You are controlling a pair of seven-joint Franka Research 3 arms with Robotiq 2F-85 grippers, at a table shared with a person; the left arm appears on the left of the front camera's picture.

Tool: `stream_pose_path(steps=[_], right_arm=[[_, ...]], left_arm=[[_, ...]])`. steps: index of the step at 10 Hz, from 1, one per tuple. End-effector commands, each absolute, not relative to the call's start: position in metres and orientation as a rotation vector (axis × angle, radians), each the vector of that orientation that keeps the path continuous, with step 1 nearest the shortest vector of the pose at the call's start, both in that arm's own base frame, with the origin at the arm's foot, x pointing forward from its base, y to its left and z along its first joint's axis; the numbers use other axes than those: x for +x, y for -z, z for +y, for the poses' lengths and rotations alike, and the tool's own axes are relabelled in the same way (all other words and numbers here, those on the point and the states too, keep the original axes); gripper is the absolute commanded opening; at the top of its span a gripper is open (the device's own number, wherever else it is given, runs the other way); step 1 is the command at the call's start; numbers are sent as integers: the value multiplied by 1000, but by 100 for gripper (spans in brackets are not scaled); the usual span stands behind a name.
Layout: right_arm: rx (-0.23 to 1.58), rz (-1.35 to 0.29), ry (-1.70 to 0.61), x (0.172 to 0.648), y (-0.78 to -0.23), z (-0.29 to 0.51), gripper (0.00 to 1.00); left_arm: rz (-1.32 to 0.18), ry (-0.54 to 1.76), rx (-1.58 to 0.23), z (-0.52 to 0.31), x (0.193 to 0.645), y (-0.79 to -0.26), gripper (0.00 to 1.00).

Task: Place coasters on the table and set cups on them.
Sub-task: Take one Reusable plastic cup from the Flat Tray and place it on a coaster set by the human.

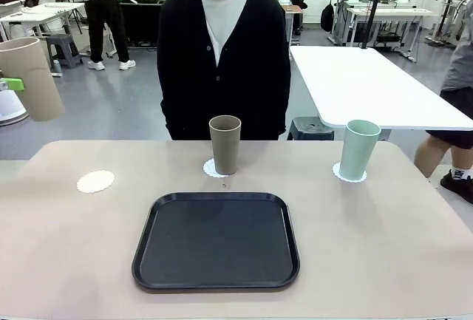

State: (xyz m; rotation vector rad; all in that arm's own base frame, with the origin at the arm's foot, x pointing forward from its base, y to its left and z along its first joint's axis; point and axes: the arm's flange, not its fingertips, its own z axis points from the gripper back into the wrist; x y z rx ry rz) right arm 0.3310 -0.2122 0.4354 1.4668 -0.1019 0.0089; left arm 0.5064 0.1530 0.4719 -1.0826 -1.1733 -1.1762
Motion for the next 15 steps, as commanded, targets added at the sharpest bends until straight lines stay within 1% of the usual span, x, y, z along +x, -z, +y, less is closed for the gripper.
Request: stream_pose_path(steps=[1, 2, 7, 8, 9, 11, 13, 15], right_arm=[[1477, -106, -21, 330, -436, -212, 100], [1477, -106, -21, 330, -436, -212, 100], [1477, -106, -21, 330, -436, -212, 100], [1477, -106, -21, 330, -436, -212, 100], [1477, -106, -21, 330, -436, -212, 100], [1477, -106, -21, 330, -436, -212, 100], [1477, -106, -21, 330, -436, -212, 100], [1477, -106, -21, 330, -436, -212, 100]], left_arm=[[-1169, 1174, -1117, 146, 512, -472, 88], [-1173, 1176, -1083, 153, 506, -472, 88], [-1170, 1171, -1092, 153, 510, -467, 88], [-1171, 1194, -1117, 151, 526, -453, 88], [-1189, 1239, -1080, 152, 533, -437, 88], [-1195, 1319, -1041, 146, 536, -409, 88], [-1158, 1384, -1008, 136, 535, -380, 88], [-1116, 1395, -1010, 133, 534, -347, 88]])
